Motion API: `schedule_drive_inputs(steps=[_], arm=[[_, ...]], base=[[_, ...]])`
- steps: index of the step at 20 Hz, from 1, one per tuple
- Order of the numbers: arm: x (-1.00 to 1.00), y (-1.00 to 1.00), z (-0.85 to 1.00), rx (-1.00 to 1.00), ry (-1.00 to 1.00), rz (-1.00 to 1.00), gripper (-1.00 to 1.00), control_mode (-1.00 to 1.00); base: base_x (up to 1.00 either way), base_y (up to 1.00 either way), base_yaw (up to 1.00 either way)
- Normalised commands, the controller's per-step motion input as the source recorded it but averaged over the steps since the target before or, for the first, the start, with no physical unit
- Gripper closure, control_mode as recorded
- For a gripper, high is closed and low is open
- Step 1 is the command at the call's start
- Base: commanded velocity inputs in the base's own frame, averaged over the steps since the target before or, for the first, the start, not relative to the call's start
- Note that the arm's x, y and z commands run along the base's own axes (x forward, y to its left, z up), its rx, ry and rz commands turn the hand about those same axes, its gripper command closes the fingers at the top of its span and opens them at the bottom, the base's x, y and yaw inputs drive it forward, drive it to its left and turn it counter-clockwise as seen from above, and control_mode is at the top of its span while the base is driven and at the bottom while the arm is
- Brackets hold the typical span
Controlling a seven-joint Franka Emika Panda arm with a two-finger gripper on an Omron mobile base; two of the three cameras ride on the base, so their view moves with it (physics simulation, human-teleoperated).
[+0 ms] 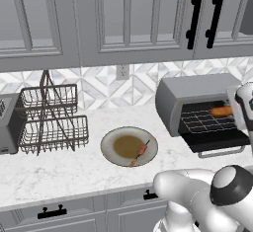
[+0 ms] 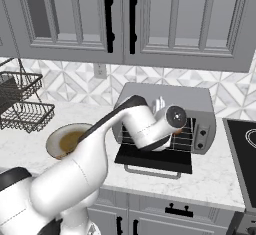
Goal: Pick up the kebab skewer and baguette bread, and place them inside the toaster oven. Close the toaster oven door and start by setting the timer.
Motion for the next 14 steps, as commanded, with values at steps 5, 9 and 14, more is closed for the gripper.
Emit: schedule_drive_inputs(steps=[5, 9, 14], arm=[[0.48, 0.24, -0.11, 0.02, -0.03, 0.00, 1.00, -1.00], [0.20, 0.05, -0.28, 0.00, -0.03, 0.00, 1.00, -1.00], [0.04, 0.00, -0.36, 0.00, -0.06, 0.00, 1.00, -1.00]], base=[[0.00, 0.00, 0.00], [0.00, 0.00, 0.00], [0.00, 0.00, 0.00]])
